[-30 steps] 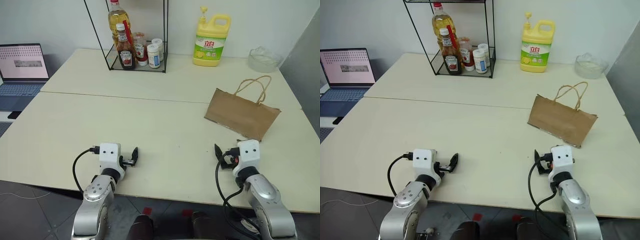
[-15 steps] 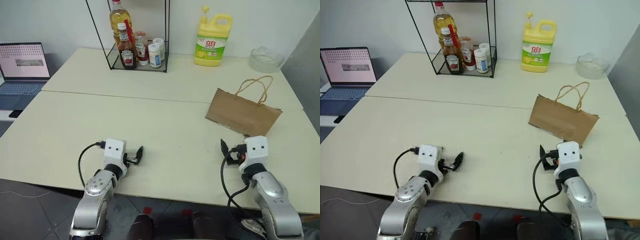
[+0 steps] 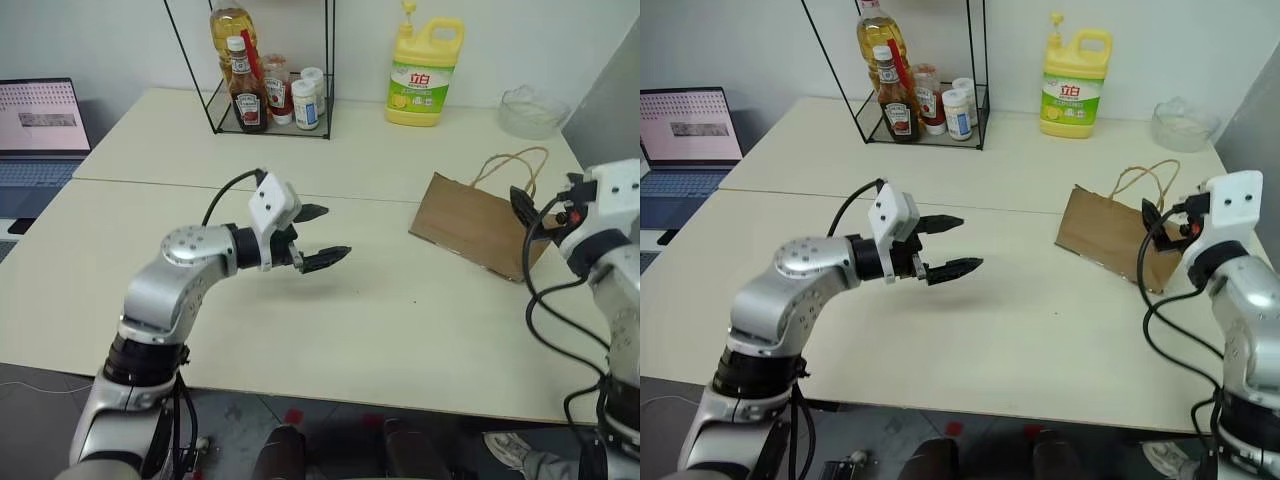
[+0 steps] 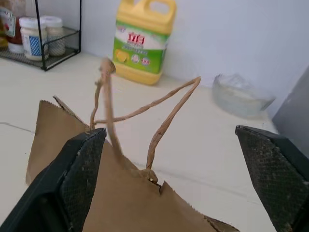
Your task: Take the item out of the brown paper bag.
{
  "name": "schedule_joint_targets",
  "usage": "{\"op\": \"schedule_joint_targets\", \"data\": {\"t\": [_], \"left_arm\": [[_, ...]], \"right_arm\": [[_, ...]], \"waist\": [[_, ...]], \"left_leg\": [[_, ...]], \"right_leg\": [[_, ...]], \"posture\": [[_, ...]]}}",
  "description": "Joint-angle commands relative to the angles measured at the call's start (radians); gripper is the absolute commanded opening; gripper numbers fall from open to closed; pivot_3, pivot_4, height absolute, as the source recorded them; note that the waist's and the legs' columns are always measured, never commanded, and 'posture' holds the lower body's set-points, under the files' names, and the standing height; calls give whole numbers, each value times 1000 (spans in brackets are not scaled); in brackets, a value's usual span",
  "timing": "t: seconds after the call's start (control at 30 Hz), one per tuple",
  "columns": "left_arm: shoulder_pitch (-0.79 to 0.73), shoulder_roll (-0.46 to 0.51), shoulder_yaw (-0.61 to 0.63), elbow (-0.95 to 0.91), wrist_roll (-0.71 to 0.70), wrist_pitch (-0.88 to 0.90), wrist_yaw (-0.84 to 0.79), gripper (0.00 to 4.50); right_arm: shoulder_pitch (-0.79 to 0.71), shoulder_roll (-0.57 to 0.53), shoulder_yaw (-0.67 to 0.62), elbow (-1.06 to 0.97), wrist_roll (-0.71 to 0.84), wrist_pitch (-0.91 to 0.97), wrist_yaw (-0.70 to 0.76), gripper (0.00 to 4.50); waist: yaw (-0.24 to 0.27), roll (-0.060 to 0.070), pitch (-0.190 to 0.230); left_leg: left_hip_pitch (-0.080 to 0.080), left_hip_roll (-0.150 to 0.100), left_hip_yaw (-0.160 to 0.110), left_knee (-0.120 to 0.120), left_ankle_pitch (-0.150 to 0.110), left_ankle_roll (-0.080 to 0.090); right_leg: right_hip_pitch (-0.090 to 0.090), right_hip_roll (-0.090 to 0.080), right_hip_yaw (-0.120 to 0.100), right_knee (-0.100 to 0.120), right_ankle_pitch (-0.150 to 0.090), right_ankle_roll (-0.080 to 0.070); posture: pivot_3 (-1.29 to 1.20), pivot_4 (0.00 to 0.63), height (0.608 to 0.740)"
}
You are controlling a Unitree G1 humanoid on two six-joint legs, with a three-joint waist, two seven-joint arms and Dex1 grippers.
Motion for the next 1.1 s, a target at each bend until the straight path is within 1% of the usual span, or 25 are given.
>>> {"op": "schedule_joint_targets", "data": {"t": [0.03,0.17,0.27,0.33,0.4,0.5,0.6,0.7,1.07,1.1], "left_arm": [[-88,16,20,31,-46,12,-57,4472],[-132,24,23,64,-41,0,-73,4472],[-119,36,28,44,-38,3,-68,4472],[-106,41,35,22,-46,15,-58,4472],[-95,46,43,1,-53,27,-48,4472],[-74,58,54,-27,-58,38,-27,4472],[-53,66,66,-47,-60,43,-7,4472],[-32,68,83,-73,-70,57,16,4500],[-25,72,94,-68,-77,53,38,4500],[-25,71,93,-64,-76,51,37,4500]], "right_arm": [[-137,-56,-18,145,98,139,64,4500],[-291,-87,32,335,123,187,120,4500],[-399,-94,86,473,121,211,160,4500],[-460,-95,118,554,124,221,195,4500],[-500,-103,155,615,120,221,237,4500],[-565,-92,163,715,124,218,264,4500],[-587,-90,184,769,110,185,287,4500],[-599,-74,157,803,122,160,286,4003],[-601,-53,99,825,141,142,257,170],[-598,-50,93,820,144,142,255,44]], "waist": [[0,1,2],[-3,1,2],[-6,1,2],[-6,1,2],[-6,1,2],[-6,1,2],[-6,1,2],[-6,1,2],[-4,2,2],[-4,2,2]], "left_leg": [[-1,0,0,0,0,0],[-6,0,1,1,0,0],[-14,0,1,4,2,-3],[-16,0,2,5,2,-4],[-16,0,3,5,2,-4],[-16,0,3,5,2,-3],[-16,0,3,7,2,-3],[-17,0,3,9,2,-3],[-17,0,3,15,2,-3],[-17,0,3,15,2,-3]], "right_leg": [[-1,0,0,0,0,0],[-6,0,0,1,0,0],[-15,0,0,3,0,0],[-16,0,1,3,0,0],[-16,-1,0,3,0,0],[-16,-1,0,3,0,0],[-16,-1,0,4,0,0],[-16,-1,0,4,0,0],[-14,-1,1,6,2,2],[-14,-1,1,6,2,2]], "posture": [[0,150,740],[0,150,740],[0,150,740],[0,150,740],[0,150,740],[0,150,740],[0,150,740],[0,150,740],[0,150,740],[0,150,740]]}}
